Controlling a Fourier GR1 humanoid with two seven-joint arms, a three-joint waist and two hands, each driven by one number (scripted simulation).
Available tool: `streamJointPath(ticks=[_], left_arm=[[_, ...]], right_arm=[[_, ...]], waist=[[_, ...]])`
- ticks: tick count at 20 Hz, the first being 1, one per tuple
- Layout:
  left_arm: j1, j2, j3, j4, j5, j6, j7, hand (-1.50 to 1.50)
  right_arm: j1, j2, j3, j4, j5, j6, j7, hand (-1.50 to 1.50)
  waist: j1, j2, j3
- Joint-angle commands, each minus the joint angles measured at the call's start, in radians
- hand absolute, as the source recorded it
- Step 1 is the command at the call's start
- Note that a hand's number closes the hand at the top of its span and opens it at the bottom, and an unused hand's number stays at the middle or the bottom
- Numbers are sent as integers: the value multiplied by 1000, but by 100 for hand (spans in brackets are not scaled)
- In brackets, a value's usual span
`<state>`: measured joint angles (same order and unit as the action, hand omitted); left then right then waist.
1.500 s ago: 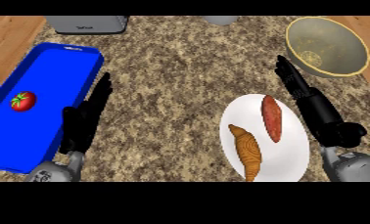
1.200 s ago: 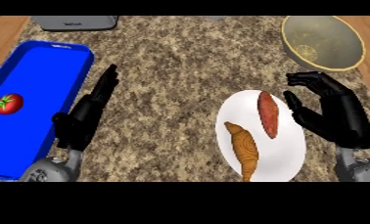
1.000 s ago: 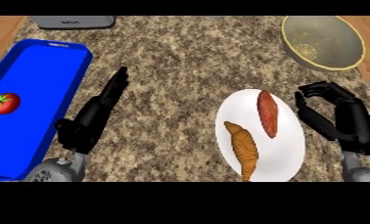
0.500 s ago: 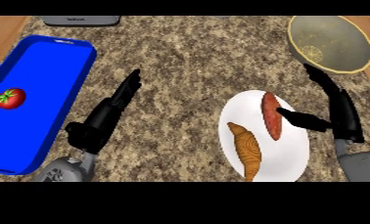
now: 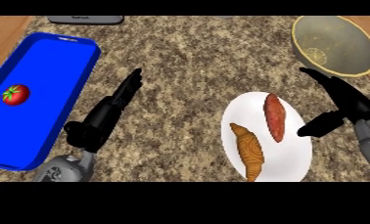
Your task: Pick the sweet potato from the plate and place it in the bowl
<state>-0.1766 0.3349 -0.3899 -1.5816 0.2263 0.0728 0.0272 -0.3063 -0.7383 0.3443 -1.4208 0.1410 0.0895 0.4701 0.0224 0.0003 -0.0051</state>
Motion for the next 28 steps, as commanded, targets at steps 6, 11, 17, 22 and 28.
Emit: streamJointPath(ticks=[6, 11, 17, 22, 28], left_arm=[[-33, -36, 26, 48, -10, -5, 13, 0], [-12, -50, 51, 32, -25, -27, 21, 0], [58, -48, 65, -8, -55, -62, -2, 0], [-9, -69, 120, 38, -72, -89, 10, 0], [61, -74, 121, -109, -88, -86, 109, 0]], right_arm=[[-218, 60, 29, -120, -232, 354, 531, -150], [-208, 121, 13, -137, -235, 374, 632, -150], [-196, 202, 45, -71, -94, 327, 561, -150], [-129, 216, 39, -71, 45, 310, 449, -150], [-103, 266, 15, -177, 141, 287, 514, -150]], waist=[[-19, -2, 3], [-23, -2, 4], [-16, -1, 5], [-20, 0, 5], [-19, -2, 5]])
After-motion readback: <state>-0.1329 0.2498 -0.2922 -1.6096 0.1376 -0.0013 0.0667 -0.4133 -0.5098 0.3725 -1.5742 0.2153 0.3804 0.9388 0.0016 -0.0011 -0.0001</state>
